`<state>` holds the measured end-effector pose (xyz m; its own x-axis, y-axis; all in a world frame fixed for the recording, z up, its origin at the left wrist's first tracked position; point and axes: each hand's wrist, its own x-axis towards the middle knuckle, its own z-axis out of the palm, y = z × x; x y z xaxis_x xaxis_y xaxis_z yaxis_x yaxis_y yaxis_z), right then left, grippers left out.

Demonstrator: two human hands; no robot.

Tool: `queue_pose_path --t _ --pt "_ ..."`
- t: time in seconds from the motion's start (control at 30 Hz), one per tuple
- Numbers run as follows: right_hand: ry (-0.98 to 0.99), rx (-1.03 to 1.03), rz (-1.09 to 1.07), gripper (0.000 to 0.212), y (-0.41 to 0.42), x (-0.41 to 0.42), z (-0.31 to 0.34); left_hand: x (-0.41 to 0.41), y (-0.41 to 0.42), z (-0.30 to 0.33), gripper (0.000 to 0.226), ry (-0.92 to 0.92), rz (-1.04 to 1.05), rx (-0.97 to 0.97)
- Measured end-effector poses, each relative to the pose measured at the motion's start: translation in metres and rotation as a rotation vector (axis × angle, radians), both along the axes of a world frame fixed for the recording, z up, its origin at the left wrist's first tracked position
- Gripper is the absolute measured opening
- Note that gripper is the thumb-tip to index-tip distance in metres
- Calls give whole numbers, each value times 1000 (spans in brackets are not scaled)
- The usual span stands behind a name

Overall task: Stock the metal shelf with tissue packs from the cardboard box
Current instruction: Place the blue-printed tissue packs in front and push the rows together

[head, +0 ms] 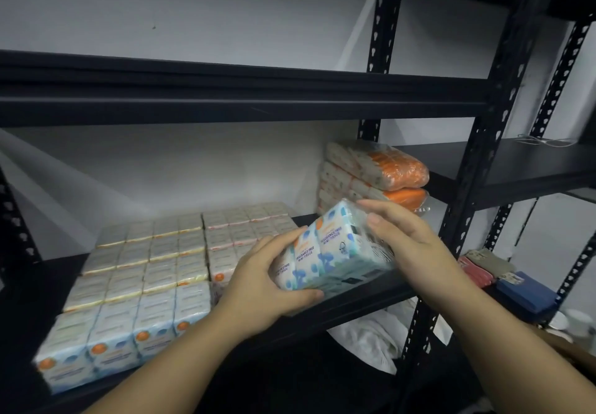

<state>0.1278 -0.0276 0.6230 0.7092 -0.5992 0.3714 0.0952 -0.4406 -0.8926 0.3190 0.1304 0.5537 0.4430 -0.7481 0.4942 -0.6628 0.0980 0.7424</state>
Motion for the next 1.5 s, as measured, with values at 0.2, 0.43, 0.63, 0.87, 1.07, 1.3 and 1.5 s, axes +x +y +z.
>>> queue_pose_path --t 0.2,0.43,0.63,0.87,1.07,1.3,1.5 --pt "163 -264 -43 61 6 3 -3 -1 -8 1 96 -205 130 0" --pt "-145 13 55 35 -11 1 -21 23 15 13 92 -386 178 101" --pt "-216 175 138 50 -30 3 -44 43 34 17 54 107 120 164" --pt "-36 139 118 55 -34 24 -74 39 45 3 42 -18 334 211" --pt "112 85 109 41 -42 51 -116 53 62 -8 56 -366 508 424" --pt "212 11 106 45 -40 71 -144 68 81 -32 59 -389 412 533" --pt "296 -391 -25 77 -25 92 -133 83 113 -42 88 -362 435 573"
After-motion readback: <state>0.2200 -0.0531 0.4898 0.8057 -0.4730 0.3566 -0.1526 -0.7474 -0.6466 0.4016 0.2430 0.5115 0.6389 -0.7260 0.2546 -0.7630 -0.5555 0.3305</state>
